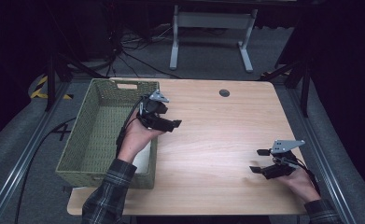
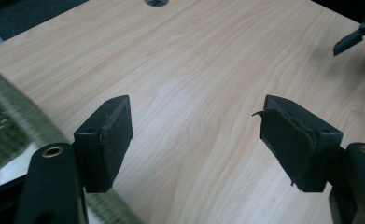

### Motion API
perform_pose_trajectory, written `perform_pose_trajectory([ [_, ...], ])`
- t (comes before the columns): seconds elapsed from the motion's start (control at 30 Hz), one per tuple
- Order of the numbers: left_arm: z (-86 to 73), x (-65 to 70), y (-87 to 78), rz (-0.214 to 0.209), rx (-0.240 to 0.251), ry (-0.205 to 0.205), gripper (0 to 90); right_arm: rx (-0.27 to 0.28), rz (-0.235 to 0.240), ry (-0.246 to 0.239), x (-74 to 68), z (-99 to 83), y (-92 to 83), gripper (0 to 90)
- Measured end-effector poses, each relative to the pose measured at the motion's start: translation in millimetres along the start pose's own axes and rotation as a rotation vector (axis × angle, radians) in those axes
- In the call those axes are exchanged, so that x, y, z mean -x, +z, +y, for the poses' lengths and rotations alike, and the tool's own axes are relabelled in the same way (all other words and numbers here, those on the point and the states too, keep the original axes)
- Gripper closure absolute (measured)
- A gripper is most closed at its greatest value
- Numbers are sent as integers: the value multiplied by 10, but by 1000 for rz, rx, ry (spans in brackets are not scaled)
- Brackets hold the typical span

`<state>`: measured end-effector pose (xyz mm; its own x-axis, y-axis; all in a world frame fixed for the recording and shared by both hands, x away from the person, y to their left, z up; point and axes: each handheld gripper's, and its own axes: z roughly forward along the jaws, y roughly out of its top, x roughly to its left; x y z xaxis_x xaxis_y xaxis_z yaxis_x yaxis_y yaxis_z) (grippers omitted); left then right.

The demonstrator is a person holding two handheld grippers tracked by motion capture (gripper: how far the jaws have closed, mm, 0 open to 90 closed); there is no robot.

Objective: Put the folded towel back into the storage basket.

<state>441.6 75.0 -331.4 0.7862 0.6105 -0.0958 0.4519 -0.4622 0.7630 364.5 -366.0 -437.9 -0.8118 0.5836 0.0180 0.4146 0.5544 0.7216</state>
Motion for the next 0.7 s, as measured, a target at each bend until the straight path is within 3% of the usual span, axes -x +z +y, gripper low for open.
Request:
perform_pose_trajectory([
  [0.23,-16,266,144,-40,-26,38,251,-7,-22,12,26,-87,-59,202],
  [0.53,-164,678,447,-103,-24,64,252,-24,-35,31,32,-209,-105,197],
  [0.7,-253,858,615,-121,-50,107,251,-35,-37,41,33,-248,-114,194],
])
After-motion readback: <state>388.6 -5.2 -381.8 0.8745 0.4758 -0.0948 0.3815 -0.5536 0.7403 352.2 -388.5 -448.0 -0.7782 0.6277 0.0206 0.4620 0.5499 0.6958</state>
